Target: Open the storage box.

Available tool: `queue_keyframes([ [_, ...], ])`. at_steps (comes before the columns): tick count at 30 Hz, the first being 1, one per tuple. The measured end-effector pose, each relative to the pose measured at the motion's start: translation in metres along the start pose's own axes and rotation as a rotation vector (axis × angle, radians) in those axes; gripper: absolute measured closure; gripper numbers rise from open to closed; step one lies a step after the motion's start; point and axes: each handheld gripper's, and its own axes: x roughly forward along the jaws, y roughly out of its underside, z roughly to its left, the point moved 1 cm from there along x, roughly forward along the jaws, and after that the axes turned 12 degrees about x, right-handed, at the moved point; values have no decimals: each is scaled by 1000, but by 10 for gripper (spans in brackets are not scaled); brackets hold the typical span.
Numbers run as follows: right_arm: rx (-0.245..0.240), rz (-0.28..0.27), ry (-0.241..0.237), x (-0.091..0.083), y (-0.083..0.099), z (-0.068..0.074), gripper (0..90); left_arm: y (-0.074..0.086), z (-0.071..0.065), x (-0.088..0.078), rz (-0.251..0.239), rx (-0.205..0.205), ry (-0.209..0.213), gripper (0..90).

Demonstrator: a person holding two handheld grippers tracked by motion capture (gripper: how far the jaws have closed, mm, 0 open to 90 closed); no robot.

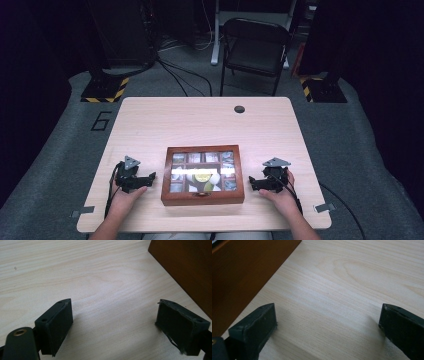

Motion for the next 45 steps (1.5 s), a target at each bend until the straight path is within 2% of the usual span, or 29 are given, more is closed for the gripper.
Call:
queue_keyframes([
  [4,-1,1,-1,0,0,0,6,1,0,-3,11,-12,8,144],
  [8,-15,4,-4,1,-1,0,1,2,0,-3,-3,-25,4,155],
  [10,-14,7,-6,1,-1,0,5,1,-1,-3,9,-11,-2,155],
  [13,-22,5,-17,0,-1,0,25,1,-1,-3,3,-10,-5,165],
  [19,-6,-3,-22,-1,0,2,52,2,0,-4,5,-12,-4,182],
  [23,-24,-9,-23,-2,1,1,76,2,0,-5,-6,-16,-13,209],
  [26,-35,-10,-42,-4,1,3,160,1,4,-7,-1,-27,8,267],
  [27,-44,5,-49,-6,0,5,197,1,5,-7,-6,-38,19,310],
  [29,-40,32,-54,-9,-1,6,257,0,6,-9,1,-46,46,334],
  [30,-46,38,-60,-10,-2,6,296,-1,5,-10,-1,-45,45,340],
  [32,0,60,-63,-14,-3,8,378,-2,3,-14,5,-33,49,352],
  [33,1,65,-61,-16,-3,9,396,-4,2,-16,11,-30,59,355],
  [35,-1,59,-41,-22,-3,12,413,-7,-1,-21,-2,-37,68,373],
  [37,-32,32,-31,-28,-5,13,406,-11,-5,-28,-16,-41,83,377],
  [40,-47,12,-7,-38,-8,19,389,-14,-10,-38,-42,-45,94,376],
  [43,-76,23,-6,-45,-9,22,388,-15,-12,-46,-66,-73,115,376],
  [45,-83,24,-5,-49,-10,24,392,-16,-12,-49,-73,-81,106,377],
])
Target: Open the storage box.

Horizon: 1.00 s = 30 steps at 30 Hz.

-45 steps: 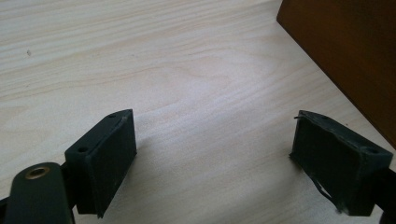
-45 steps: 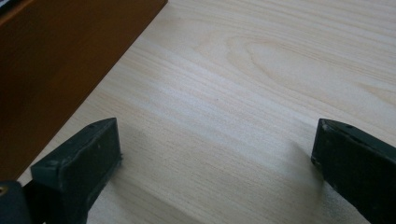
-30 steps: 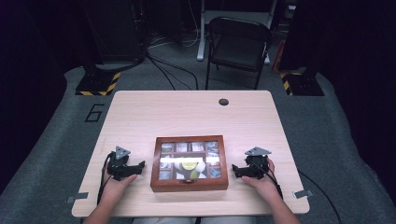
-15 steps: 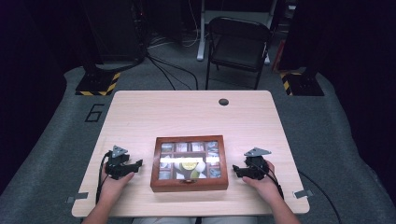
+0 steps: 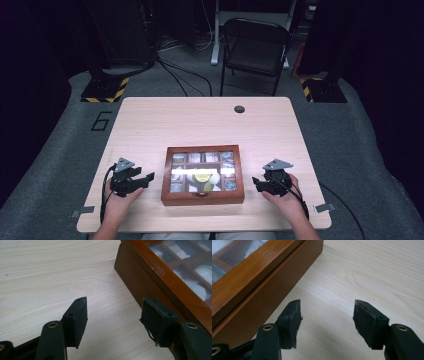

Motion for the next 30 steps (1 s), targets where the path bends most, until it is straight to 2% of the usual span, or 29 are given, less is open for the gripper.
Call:
queue_keyframes([
  [3,7,-27,-22,-5,-2,0,415,0,0,-5,-24,-31,-10,381],
  [5,3,-43,-45,-9,-3,-1,419,0,-1,-9,-23,-50,-5,379],
  [7,26,-53,-66,-12,-3,-1,417,0,-4,-12,-28,-67,0,368],
  [9,33,-49,-87,-14,-3,-3,408,-1,-8,-16,-32,-65,8,354],
  [11,42,-49,-97,-15,-3,-4,408,-1,-12,-20,-42,-54,17,348],
  [14,38,-60,-136,-18,-2,-3,407,-1,-21,-26,-56,-21,32,348],
  [16,21,-62,-148,-22,-1,0,412,-1,-26,-30,-55,11,48,349],
  [21,-56,-79,-166,-34,6,15,428,0,-42,-39,-73,49,84,356],
  [24,-73,-87,-194,-40,11,23,439,4,-50,-45,-92,20,126,367],
  [26,-75,-95,-227,-44,15,29,443,7,-55,-48,-91,20,136,367],
  [30,-75,-100,-276,-48,22,39,437,11,-66,-51,-73,80,145,367],
])
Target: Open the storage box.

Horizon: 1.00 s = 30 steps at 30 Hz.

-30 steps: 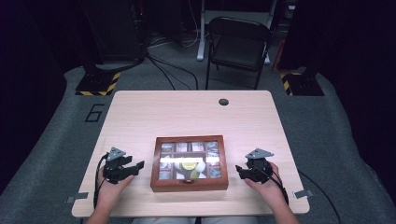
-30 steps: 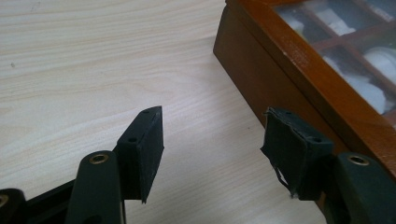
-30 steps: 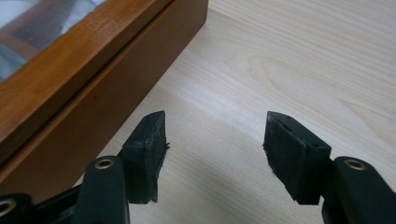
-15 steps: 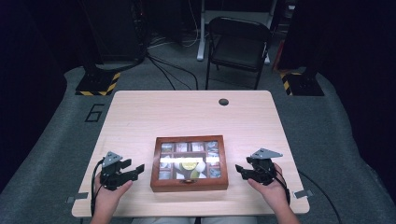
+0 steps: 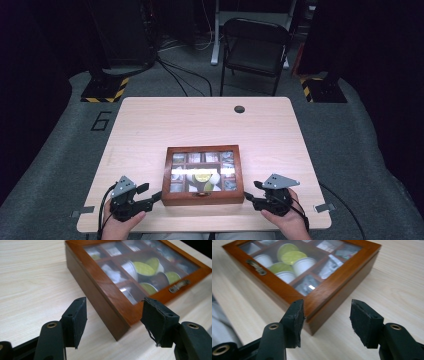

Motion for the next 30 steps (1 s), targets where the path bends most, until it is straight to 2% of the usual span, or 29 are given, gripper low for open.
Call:
queue_keyframes([
  [4,-3,11,-22,4,4,7,431,1,-8,6,36,77,-10,350],
  [6,-12,19,-13,8,6,9,426,1,-9,10,45,79,-17,328],
  [13,-16,51,-17,21,9,8,411,5,-9,18,64,64,33,326],
  [16,-36,65,-14,24,10,11,411,5,-12,22,95,85,42,336],
  [18,-49,72,-12,26,10,12,416,5,-15,26,123,121,24,344],
  [20,-49,78,6,28,11,14,426,6,-17,29,139,141,16,367],
  [22,-53,88,18,30,12,14,435,5,-19,31,142,128,28,381],
  [26,-53,98,20,33,12,14,435,4,-21,35,144,150,26,393],
  [30,-42,84,16,33,12,14,431,4,-20,34,150,155,36,392],
])
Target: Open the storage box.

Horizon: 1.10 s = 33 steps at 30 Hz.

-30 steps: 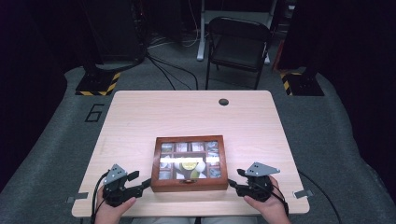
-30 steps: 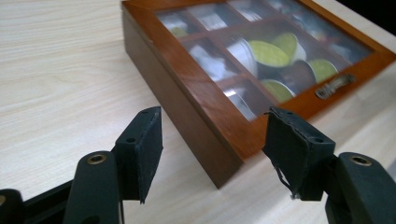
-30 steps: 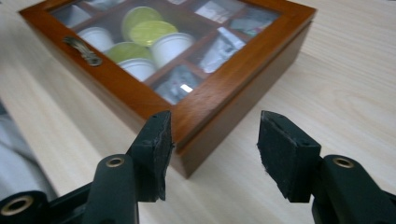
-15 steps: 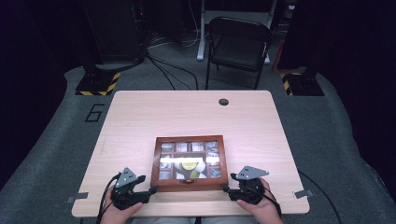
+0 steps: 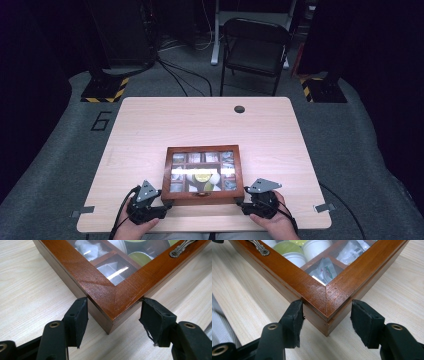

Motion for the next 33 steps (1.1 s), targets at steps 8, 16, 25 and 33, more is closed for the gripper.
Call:
queue_keyframes([
  [8,-11,-10,16,-1,0,3,442,0,2,2,-21,-10,12,381],
  [16,-6,-11,32,-1,0,4,443,-1,5,5,-34,9,5,384],
  [25,-13,-18,32,0,-1,4,445,-3,4,5,-31,31,-3,385],
  [33,1,-39,18,-3,-4,2,463,-6,6,-1,-75,-1,8,392],
])
